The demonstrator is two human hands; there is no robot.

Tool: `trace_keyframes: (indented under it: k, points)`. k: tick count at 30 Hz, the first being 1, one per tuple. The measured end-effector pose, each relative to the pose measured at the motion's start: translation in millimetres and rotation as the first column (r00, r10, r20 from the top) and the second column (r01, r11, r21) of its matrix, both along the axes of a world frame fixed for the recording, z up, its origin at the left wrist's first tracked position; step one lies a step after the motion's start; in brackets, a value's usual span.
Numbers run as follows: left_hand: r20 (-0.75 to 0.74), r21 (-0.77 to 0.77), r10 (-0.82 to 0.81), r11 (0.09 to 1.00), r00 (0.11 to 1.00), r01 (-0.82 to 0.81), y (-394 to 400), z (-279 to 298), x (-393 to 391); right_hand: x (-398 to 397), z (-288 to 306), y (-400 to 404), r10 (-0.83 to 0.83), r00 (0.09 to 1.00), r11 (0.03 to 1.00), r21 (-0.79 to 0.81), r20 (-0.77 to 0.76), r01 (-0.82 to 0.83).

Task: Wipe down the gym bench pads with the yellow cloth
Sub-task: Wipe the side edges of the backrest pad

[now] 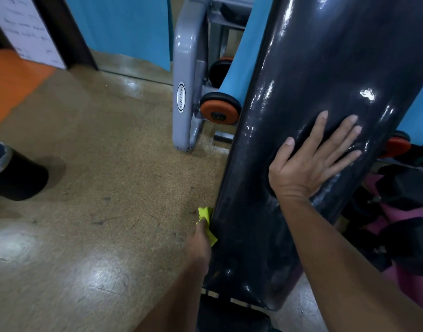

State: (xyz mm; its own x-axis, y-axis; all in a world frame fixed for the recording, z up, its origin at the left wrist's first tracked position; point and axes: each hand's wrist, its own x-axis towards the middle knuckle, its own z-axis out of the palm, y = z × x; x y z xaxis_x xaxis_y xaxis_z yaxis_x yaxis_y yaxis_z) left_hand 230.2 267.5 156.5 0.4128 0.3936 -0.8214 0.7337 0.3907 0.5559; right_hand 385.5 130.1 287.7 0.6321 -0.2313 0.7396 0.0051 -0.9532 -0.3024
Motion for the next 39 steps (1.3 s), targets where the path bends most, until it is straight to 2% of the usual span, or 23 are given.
trace_keyframes:
  k: [6,9,12,14,18,21,22,24,26,28,31,34,39]
  points:
    - [0.043,0.111,-0.079,0.991,0.996,0.074,3.0,19.3,10.2,0.7,-0.3,-0.4,0.002,1.0,1.0,0.004,-0.021,-0.002]
    - [0.003,0.191,-0.196,0.963,0.981,0.192,9.3,25.1,16.2,-0.3,1.2,0.4,0.006,0.999,1.0,0.003,-0.04,-0.006]
    - [-0.027,0.184,-0.246,0.951,0.969,0.247,14.3,38.3,21.0,-3.9,10.3,-0.6,0.021,0.997,0.999,0.03,-0.07,-0.019]
    - [0.011,0.141,-0.198,0.971,0.98,0.194,13.3,48.3,24.7,-0.7,28.1,-7.4,0.049,0.997,0.998,0.033,-0.055,-0.047]
    - [0.182,0.039,-0.096,0.995,0.979,0.09,8.2,78.8,42.1,42.7,93.9,-17.6,0.177,0.982,0.981,-0.074,-0.059,-0.181]
    - [0.208,-0.083,0.026,0.997,0.978,-0.009,6.1,69.2,56.3,76.8,130.1,-10.4,0.194,0.979,0.972,-0.125,-0.067,-0.201]
    - [0.215,-0.11,0.013,0.994,0.977,0.011,6.5,79.6,56.9,81.3,131.5,-7.9,0.166,0.984,0.973,-0.151,-0.061,-0.173]
    - [0.216,-0.053,-0.065,0.996,0.974,0.078,7.7,102.4,53.4,84.0,127.5,-4.5,0.112,0.992,0.973,-0.194,-0.059,-0.121]
    - [0.116,-0.037,-0.088,0.995,0.989,0.093,8.4,103.0,47.4,85.1,123.8,-2.8,0.088,0.994,0.976,-0.195,-0.067,-0.1]
    - [0.106,-0.083,-0.078,0.993,0.991,0.087,5.8,98.2,46.4,86.9,122.5,-3.0,0.081,0.995,0.977,-0.195,-0.056,-0.09]
    - [0.188,-0.123,-0.002,0.992,0.982,0.026,1.9,78.0,60.2,88.6,120.1,-3.8,0.084,0.995,0.975,-0.201,-0.05,-0.092]
    - [0.28,-0.148,0.069,0.989,0.958,-0.028,-1.0,123.3,80.3,89.4,118.4,-5.2,0.098,0.994,0.973,-0.203,-0.054,-0.107]
    - [0.426,-0.058,-0.029,0.997,0.904,0.06,0.1,161.0,115.5,91.1,115.8,-7.5,0.109,0.993,0.973,-0.198,-0.049,-0.116]
